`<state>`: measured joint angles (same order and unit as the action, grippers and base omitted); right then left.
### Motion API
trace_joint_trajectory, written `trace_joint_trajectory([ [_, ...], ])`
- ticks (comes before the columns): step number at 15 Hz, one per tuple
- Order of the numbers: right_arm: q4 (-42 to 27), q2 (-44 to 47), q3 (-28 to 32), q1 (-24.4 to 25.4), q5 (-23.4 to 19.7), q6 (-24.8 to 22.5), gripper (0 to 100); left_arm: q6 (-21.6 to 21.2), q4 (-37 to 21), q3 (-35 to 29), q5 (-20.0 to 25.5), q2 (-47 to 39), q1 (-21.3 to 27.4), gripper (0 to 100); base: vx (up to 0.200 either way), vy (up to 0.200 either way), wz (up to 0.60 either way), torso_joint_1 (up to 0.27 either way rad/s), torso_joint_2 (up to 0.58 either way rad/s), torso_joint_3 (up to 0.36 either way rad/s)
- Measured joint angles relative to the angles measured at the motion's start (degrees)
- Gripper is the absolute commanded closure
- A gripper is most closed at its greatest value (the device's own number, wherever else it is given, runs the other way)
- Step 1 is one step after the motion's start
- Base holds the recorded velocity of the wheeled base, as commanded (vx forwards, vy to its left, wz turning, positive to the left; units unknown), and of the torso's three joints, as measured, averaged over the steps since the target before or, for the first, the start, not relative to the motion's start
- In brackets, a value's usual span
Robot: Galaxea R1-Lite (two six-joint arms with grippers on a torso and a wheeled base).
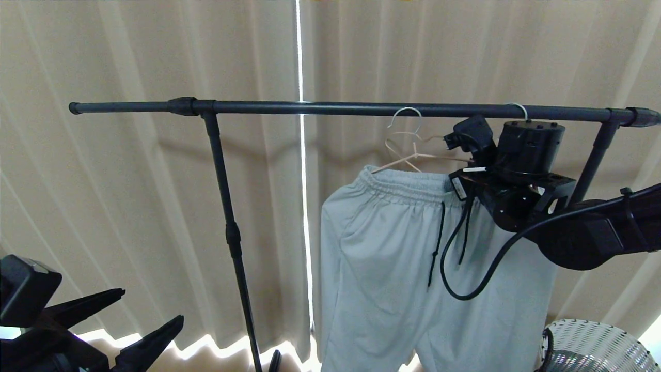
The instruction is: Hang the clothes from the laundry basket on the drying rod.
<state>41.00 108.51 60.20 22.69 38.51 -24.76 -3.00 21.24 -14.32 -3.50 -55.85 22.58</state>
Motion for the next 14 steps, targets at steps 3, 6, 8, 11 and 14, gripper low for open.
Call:
trace_joint_trajectory([
  [3, 0.83, -0.32, -0.78, 0.57, -0.24, 1.06, 100, 0.05, 0.05, -0.23, 0.0, -0.07, 0.1, 0, 0.0, 0.0, 0.0, 0.0, 0.0, 0.0],
  [6, 1.56, -2.39, -3.8, 2.65, -0.8, 1.69, 100, 1.23, 4.62, -0.8, 0.09, -1.38, 2.26, 0, 0.0, 0.0, 0.0, 0.0, 0.0, 0.0],
  [8, 1.62, -4.92, -6.81, 4.66, -2.46, 2.13, 100, 2.79, 8.55, -0.78, 0.05, -3.85, 4.21, 0, 0.0, 0.0, 0.0, 0.0, 0.0, 0.0],
  [11, 1.4, -8.23, -9.7, 7.77, -6.66, 3.74, 100, 3.64, 14.81, -1.49, -0.02, -9.36, 5.81, 0, 0.0, 0.0, 0.0, 0.0, 0.0, 0.0],
  [14, 1.28, -9.95, -10.92, 10.72, -11.85, 6.86, 100, 2.56, 16.84, -5.57, -0.49, -15.81, 6.36, 0, 0.0, 0.0, 0.0, 0.0, 0.0, 0.0],
])
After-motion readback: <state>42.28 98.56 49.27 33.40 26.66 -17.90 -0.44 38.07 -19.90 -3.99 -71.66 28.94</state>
